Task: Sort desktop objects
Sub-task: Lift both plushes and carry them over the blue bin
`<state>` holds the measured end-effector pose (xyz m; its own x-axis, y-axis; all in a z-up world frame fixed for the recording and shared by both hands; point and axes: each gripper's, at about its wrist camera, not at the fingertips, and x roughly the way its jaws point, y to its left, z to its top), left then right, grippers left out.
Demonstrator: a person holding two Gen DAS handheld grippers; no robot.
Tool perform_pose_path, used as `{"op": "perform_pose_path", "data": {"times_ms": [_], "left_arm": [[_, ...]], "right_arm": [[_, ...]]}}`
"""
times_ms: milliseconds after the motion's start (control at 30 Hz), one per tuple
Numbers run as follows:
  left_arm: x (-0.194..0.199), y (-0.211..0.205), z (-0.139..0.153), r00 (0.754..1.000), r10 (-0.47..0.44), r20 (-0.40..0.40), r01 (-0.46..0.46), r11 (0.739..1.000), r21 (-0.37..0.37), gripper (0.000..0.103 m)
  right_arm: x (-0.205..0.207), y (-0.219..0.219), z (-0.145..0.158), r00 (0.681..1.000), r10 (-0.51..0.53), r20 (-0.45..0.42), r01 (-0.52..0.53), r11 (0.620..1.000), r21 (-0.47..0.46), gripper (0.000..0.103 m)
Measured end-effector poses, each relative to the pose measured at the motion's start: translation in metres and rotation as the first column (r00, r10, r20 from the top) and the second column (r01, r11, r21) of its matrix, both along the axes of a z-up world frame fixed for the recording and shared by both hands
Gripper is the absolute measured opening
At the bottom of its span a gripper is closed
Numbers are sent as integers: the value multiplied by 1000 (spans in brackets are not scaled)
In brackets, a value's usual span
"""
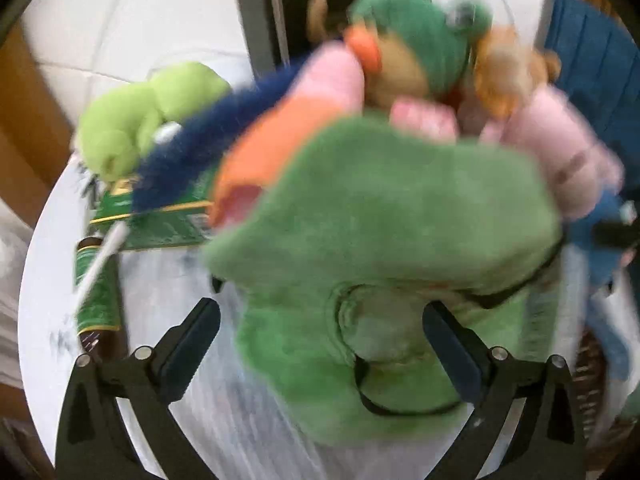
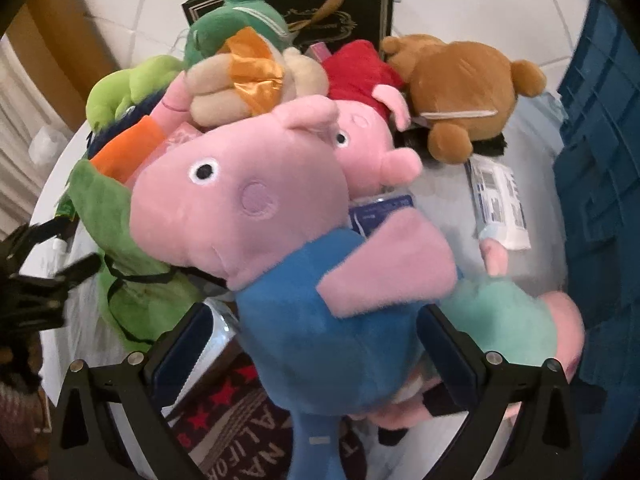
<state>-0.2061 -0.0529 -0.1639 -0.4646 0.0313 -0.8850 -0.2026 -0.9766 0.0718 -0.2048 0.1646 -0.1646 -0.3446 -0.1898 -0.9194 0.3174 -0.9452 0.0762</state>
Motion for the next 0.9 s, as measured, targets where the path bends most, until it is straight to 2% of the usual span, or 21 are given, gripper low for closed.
{"op": "perform_pose_path", "data": {"times_ms": [33,100,133,167,200,267,300,367,433,533,633,700,900], "left_arm": [[-4,-1,-7,1000,3,10,-3,1000,-20,103],[-16,3,-12,1000,13,-4,-13,1000,3,100],[-20,4,-12,1000,27,-8,-27,999,30,88],[-26,4,-12,999,47,9,-48,997,59,70],[-29,3,-9,997,69,18,-70,994,79,63],[-29,2,0,997,81,14,-82,991,102,37],[-27,0,8,996,84,11,-84,989,120,33],[-20,-2,23,996,88,-10,-86,987,137,23],[-8,-3,48,994,95,-59,-85,986,145,20],[9,0,86,986,104,-133,-82,984,157,20],[33,-3,117,971,107,-214,-75,985,153,20],[46,-10,126,960,109,-258,-72,987,147,20],[83,-1,172,917,77,-392,-19,989,149,20]], "right_arm": [[-2,-2,-1,1000,4,-1,-4,1000,9,103],[-9,-6,-4,1000,15,-2,-15,1000,22,103],[-13,-9,-6,1000,20,-4,-20,999,33,103],[-17,-11,-8,1000,25,-8,-24,999,40,103],[-22,-14,-11,999,30,-13,-29,999,46,103],[-31,-16,-17,999,36,-4,-36,999,41,103],[-34,-18,-19,999,35,1,-35,999,32,103],[-36,-21,-21,1000,26,0,-26,999,23,93],[-30,-24,-14,999,34,-24,-33,999,25,75],[-18,-21,1,998,32,-47,-32,999,-4,62],[-4,-11,24,997,4,-80,-10,998,-64,56],[9,-7,42,993,-3,-120,-7,996,-85,53],[59,12,109,959,-53,-279,12,990,-144,53]]}}
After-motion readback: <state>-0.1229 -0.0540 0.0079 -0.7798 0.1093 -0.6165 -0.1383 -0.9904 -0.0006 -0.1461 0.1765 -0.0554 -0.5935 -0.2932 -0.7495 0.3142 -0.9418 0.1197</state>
